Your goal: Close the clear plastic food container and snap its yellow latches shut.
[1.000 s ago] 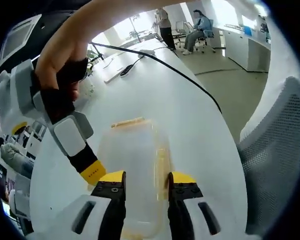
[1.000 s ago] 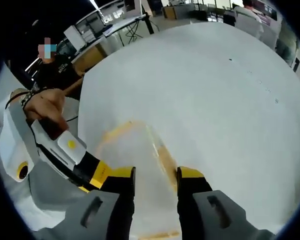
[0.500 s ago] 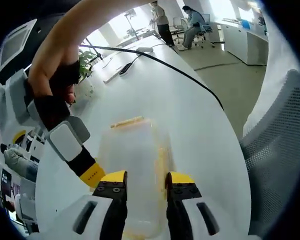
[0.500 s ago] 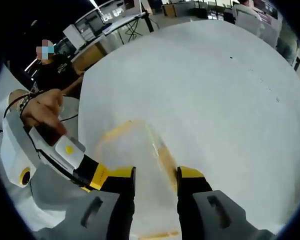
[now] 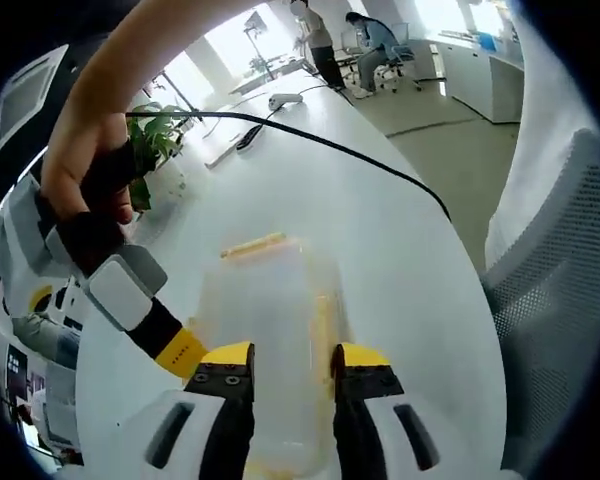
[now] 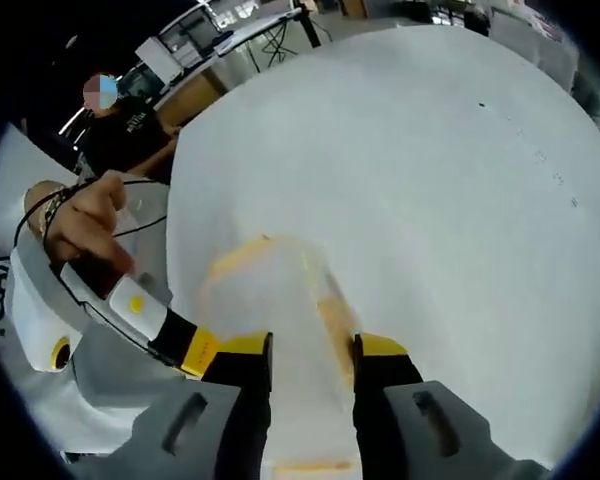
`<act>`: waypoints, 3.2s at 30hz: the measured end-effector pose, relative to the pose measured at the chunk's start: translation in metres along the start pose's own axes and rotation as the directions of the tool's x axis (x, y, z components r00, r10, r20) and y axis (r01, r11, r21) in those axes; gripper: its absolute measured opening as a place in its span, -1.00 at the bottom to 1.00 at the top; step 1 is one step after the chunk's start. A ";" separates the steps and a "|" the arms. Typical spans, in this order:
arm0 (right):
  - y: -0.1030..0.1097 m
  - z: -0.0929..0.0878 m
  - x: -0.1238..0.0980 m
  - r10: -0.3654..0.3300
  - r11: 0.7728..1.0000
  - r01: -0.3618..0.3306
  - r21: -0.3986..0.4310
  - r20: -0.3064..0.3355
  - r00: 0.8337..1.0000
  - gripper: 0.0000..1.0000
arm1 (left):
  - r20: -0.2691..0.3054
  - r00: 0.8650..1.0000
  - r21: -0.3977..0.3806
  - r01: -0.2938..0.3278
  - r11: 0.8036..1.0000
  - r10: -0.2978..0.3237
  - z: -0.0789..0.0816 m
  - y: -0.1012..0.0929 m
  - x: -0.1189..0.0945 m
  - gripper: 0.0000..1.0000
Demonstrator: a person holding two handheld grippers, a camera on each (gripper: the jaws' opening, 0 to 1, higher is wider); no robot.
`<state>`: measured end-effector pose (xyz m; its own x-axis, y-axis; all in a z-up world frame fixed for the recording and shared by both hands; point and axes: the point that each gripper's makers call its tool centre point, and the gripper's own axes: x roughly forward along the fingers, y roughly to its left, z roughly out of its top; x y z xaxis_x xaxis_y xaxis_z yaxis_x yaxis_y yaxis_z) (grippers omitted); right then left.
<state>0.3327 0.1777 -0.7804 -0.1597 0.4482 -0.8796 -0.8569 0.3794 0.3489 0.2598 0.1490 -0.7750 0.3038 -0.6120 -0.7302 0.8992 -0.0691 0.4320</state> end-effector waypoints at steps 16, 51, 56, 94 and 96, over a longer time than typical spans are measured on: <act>0.001 -0.001 0.005 0.106 0.994 -0.105 0.013 -0.066 0.992 -0.49 | -0.004 1.000 -0.001 -0.004 1.000 0.004 -0.003 -0.001 0.000 -0.52; 0.003 -0.001 -0.003 -0.020 0.998 0.024 -0.059 0.062 0.998 -0.47 | 0.018 1.000 0.037 -0.004 0.999 0.003 -0.001 -0.002 -0.001 -0.43; -0.003 0.007 -0.009 -0.089 0.991 0.102 -0.084 0.144 0.986 -0.65 | 0.017 1.000 0.014 0.007 1.000 -0.007 -0.003 0.001 -0.001 -0.37; 0.012 -0.060 -0.030 -0.271 0.916 0.254 -0.311 -0.012 0.963 0.47 | 0.000 0.993 -0.299 0.112 0.948 -0.117 -0.057 0.036 -0.048 0.78; 0.010 -0.066 -0.031 -0.292 0.900 0.265 -0.347 -0.028 0.956 0.50 | -0.006 0.993 -0.298 0.111 0.948 -0.118 -0.058 0.039 -0.048 0.77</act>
<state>0.2968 0.1146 -0.7708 0.0839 0.2951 -0.9518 -0.9833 0.1793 -0.0311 0.2989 0.2208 -0.7536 0.1976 -0.5951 -0.7790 0.9800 0.1015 0.1711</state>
